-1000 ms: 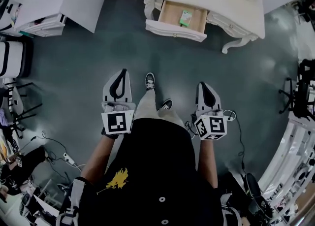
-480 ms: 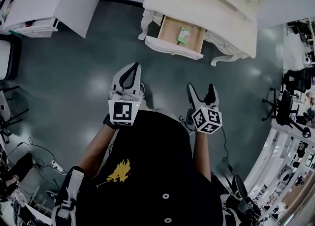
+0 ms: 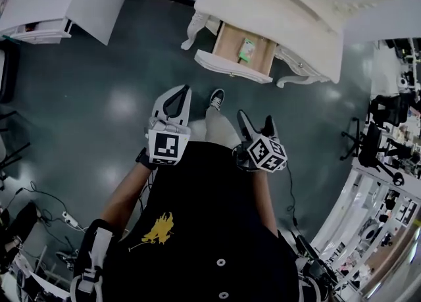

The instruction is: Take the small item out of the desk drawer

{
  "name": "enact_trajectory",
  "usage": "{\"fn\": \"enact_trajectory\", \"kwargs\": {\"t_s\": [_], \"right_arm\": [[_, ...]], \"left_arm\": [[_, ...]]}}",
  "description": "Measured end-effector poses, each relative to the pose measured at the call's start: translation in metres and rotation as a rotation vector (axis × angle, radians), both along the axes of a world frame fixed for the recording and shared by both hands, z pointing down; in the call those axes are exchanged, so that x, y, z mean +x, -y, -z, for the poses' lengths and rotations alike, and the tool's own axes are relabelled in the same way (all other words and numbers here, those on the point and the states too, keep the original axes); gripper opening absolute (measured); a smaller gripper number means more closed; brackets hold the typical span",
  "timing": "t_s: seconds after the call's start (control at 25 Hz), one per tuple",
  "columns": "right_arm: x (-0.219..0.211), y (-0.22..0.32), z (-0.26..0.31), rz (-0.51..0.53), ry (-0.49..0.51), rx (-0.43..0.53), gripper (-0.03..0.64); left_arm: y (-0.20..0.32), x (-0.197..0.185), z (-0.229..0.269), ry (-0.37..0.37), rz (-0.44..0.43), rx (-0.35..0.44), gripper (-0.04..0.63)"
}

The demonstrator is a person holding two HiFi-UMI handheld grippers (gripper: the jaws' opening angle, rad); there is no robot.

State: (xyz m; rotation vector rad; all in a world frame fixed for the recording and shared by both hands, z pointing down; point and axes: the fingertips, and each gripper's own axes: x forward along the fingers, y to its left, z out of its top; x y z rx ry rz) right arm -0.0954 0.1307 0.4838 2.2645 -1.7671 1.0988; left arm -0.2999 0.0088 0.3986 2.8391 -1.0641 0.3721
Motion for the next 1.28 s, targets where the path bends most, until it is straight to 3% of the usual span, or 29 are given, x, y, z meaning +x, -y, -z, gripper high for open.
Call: {"fn": "enact_trajectory", "kwargs": {"t_s": [0.12,0.28,0.44,0.6,0.8,0.96,1.16,1.28], "right_arm": [[-0.006,0.01,-0.015,0.019,0.02,-0.028,0.597],[0.025,0.031,-0.02,-0.001,0.022,-0.032,0.595],[0.053,0.068,-0.024,0.036,0.02,-0.04,0.589],[0.087,0.119,-0.034,0.154,-0.013,-0.072,0.588],[0.136,0.194,-0.048,0.198,0.035,-0.072,0.583],[0.167,0.224,-0.083,0.247,0.117,-0.152,0.571],[0.254,0.252,-0.158,0.279,0.151,-0.306,0.571],[0.272,0.271,-0.194,0.293,0.185,-0.362,0.569]], "left_arm": [[0.013,0.007,-0.003,0.017,-0.024,0.005,0.014],[0.023,0.035,-0.008,0.031,-0.052,0.007,0.014],[0.046,0.063,-0.014,0.043,-0.025,-0.016,0.014],[0.071,0.114,-0.022,0.048,-0.028,-0.053,0.014],[0.116,0.184,-0.04,0.089,-0.013,-0.117,0.014],[0.149,0.23,-0.051,0.108,0.04,-0.168,0.014],[0.195,0.315,-0.082,0.139,0.122,-0.236,0.014],[0.213,0.336,-0.092,0.144,0.159,-0.246,0.014]]}}
